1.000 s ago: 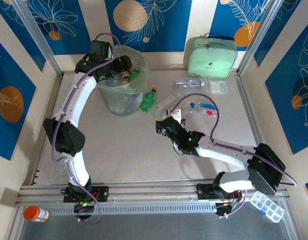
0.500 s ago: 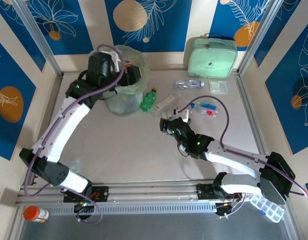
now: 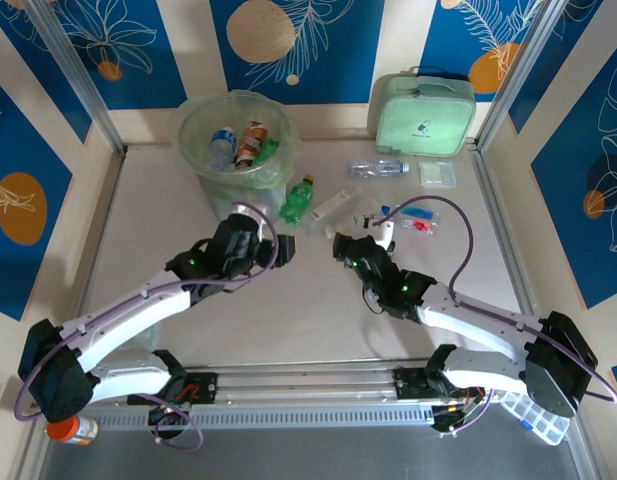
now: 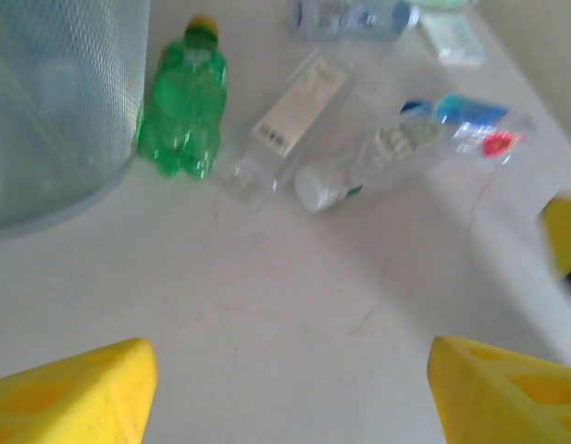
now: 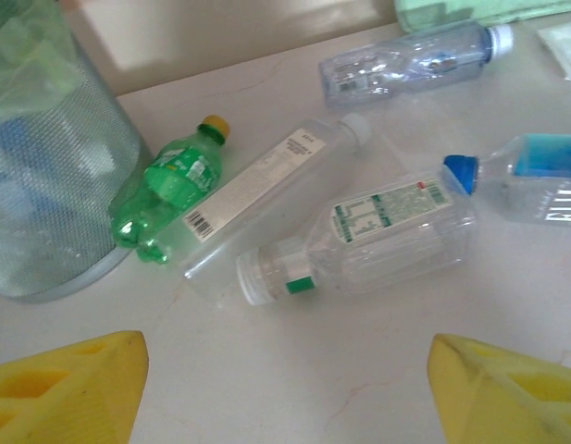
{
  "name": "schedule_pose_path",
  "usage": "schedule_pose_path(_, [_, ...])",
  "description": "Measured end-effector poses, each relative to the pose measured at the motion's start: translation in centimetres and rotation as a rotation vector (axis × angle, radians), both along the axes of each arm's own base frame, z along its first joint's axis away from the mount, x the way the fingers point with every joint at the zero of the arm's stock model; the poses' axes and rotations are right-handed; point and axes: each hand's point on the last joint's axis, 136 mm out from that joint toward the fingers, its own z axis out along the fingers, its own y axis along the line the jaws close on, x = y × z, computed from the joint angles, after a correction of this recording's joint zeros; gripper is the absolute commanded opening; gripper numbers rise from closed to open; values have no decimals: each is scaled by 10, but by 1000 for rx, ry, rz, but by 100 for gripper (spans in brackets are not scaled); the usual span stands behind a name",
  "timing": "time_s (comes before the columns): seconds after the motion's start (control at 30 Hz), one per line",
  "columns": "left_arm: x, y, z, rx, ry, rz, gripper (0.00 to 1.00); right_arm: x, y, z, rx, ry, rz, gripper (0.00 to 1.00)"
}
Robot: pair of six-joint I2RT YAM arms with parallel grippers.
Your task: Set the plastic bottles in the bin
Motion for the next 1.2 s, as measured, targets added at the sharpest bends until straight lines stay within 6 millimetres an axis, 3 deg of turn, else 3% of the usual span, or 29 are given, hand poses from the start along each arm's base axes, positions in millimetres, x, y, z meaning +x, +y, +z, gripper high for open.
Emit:
schedule_pose_path(0.1, [-6, 4, -20, -4, -30, -15, 76, 3, -10, -2, 18, 9, -39, 80])
schedule_pose_path(0.27, [-10, 10, -28, -64, -101, -2, 75, 6, -26, -12, 6, 52, -92, 81])
schedule_pose_path(0.47, [-6, 3, -16, -146, -155, -9, 75, 11, -77, -30, 93, 158, -268, 81])
schedule_pose_path(0.6, [-7, 0, -14, -186, -153, -10, 75, 10, -113, -29, 220, 200, -390, 81])
schedule_pose_path(0.83, [-13, 4, 0, -248, -188, -9, 77, 14, -138, -22, 424, 239, -518, 81])
schedule_pose_path(1.07, [-18, 17, 13, -281, -239, 19, 78, 56, -166, -19, 647, 326, -721, 88])
schedule_pose_path(1.2, [-17, 21, 17, -284, -253, 36, 78, 84, -180, -30, 767, 403, -818, 93])
